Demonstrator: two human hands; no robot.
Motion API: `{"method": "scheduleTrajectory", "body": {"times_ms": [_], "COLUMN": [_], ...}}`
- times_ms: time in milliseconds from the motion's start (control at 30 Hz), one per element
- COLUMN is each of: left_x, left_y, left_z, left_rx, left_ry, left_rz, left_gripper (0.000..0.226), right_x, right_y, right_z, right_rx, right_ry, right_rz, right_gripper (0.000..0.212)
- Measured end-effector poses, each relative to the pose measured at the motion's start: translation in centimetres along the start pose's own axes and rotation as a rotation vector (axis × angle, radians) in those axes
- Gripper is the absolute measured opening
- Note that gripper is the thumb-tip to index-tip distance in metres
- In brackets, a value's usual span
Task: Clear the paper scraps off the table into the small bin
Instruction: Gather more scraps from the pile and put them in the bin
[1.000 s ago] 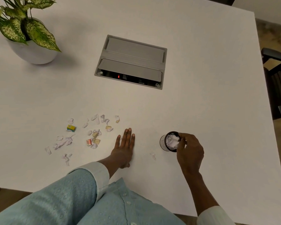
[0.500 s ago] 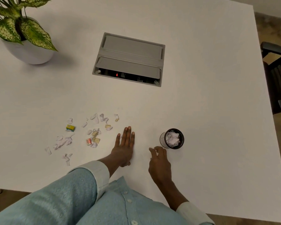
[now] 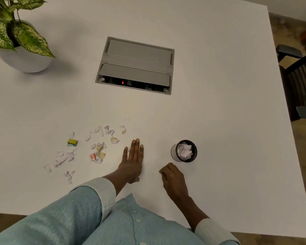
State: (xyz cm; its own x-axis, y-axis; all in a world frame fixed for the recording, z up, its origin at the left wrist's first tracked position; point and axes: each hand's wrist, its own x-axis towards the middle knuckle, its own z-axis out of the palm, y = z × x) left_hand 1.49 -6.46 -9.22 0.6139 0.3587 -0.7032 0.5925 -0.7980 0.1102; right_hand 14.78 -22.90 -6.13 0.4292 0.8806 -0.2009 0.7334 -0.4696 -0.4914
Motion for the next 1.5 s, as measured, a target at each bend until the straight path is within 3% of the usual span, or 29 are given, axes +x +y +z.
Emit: {"method": "scheduleTrajectory", "body": {"times_ms": [200, 367, 600, 833, 900, 1100, 1267, 1400, 1500], "left_x": [-0.1, 0.1, 0.1, 0.1, 0.2, 0.3, -0.7, -1.4, -1.9], "left_y": [0.2, 0.1, -0.3, -0.2, -0.1, -0.2, 0.3, 0.4, 0.0], "left_z": [0.0, 0.2, 0.1, 0.2, 0.3, 0.5, -0.8, -1.7, -1.8], "left_rx": [0.028, 0.037, 0.042, 0.03, 0.031, 0.039, 0.066, 0.094, 0.096], "left_ry": [0.018, 0.027, 0.045, 0.021, 0.024, 0.059, 0.046, 0.041, 0.08], "left_rz": [-0.009, -0.006, 0.018, 0.014, 0.013, 0.019, 0.003, -0.016, -0.001], "left_gripper": [0.142, 0.144, 0.144, 0.146, 0.146, 0.146, 0.14, 0.136, 0.136], "right_x": [1.3, 3.3, 3.9, 2.6, 2.3, 2.2, 2.8, 3.5, 3.2], "right_y": [-1.6, 0.1, 2.5, 2.2, 2.1, 1.9, 1.9, 1.2, 0.1], "right_z": [-4.8, -8.4, -8.7, -7.5, -7.0, -5.1, -5.3, -6.0, -6.7], "right_rx": [0.148, 0.107, -0.016, -0.129, -0.238, -0.413, -0.462, -0.392, -0.383], "right_ry": [0.383, 0.545, 0.435, 0.513, 0.417, 0.007, -0.085, -0.077, 0.077], "right_rz": [-0.09, 0.107, 0.118, 0.046, 0.007, 0.224, 0.262, 0.277, 0.265], "right_gripper": [0.009, 0.019, 0.015, 0.025, 0.025, 0.07, 0.08, 0.066, 0.048]}}
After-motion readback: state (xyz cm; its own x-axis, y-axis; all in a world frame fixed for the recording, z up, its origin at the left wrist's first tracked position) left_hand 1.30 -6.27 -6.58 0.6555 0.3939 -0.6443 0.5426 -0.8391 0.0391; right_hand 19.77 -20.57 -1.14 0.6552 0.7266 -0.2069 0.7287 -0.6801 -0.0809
